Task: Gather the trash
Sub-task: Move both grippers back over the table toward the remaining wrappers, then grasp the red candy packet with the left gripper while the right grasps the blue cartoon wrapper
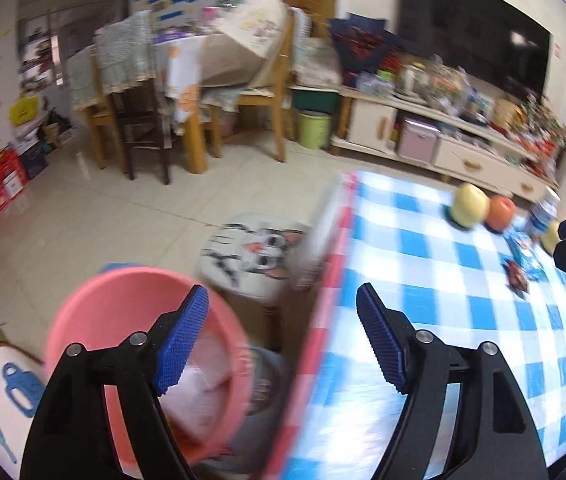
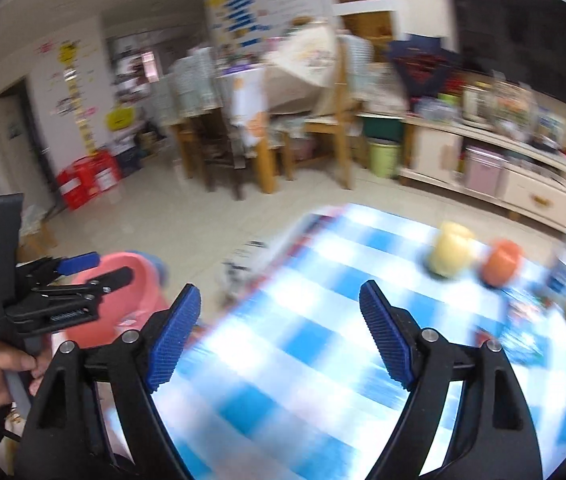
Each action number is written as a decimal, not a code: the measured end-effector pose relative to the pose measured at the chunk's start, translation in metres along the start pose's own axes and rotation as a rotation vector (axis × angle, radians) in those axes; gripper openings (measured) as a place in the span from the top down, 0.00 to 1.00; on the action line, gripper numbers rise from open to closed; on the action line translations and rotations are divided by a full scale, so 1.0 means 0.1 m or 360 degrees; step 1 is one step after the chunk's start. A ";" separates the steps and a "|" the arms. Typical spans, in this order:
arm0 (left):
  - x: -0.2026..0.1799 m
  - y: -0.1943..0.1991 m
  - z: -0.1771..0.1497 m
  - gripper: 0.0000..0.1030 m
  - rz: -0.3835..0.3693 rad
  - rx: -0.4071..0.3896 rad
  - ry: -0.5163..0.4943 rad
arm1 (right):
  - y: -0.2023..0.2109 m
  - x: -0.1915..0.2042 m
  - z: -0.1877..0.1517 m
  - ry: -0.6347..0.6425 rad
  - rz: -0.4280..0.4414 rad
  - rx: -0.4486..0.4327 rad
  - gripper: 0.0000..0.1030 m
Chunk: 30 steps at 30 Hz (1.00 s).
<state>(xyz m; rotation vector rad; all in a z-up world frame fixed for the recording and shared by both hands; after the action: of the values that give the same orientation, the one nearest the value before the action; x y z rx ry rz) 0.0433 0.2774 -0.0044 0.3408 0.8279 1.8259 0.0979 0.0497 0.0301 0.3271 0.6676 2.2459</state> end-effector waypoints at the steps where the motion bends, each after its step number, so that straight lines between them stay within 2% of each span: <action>1: -0.21 -0.06 -0.05 0.26 -0.0027 0.0011 -0.0032 | 0.03 -0.19 -0.11 -0.0033 -0.0051 0.0014 0.19; 5: -0.98 -0.29 -0.22 0.26 -0.0135 0.0042 -0.0149 | 0.17 -0.91 -0.50 -0.0145 -0.0246 0.0088 0.19; 8: -1.69 -0.52 -0.37 0.26 -0.0270 0.0095 -0.0241 | 0.27 -1.31 -0.72 -0.0192 -0.0337 0.0121 0.19; 12: -2.49 -0.70 -0.54 0.26 -0.0377 0.0103 -0.0392 | 0.43 -1.75 -1.00 -0.0211 -0.0411 0.0148 0.18; 15: -2.88 -0.80 -0.63 0.26 -0.0416 0.0107 -0.0452 | 0.53 -1.97 -1.16 -0.0208 -0.0453 0.0161 0.18; 23: -3.49 -1.15 -0.84 0.26 -0.0418 0.0187 -0.0505 | 0.61 -2.33 -1.39 -0.0224 -0.0467 0.0164 0.18; 30: -3.72 -1.34 -0.91 0.26 -0.0416 0.0224 -0.0531 | 0.55 -2.47 -1.49 -0.0260 -0.0429 0.0154 0.17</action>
<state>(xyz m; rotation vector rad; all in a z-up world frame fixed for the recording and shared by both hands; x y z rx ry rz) 0.2356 -0.0650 -0.1065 0.5817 0.7293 1.4228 0.1709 -0.2168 -0.0699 0.4362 0.6905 1.9129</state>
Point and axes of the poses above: each gripper's, at about its wrist camera, not at the fingertips, and y roughly against the way its jaws point, x to its left, z to its top, the point moved 5 cm from there along -y, roughly the way its jaws point, and after that the axes turned 10 degrees about y, right-handed, at the moved point
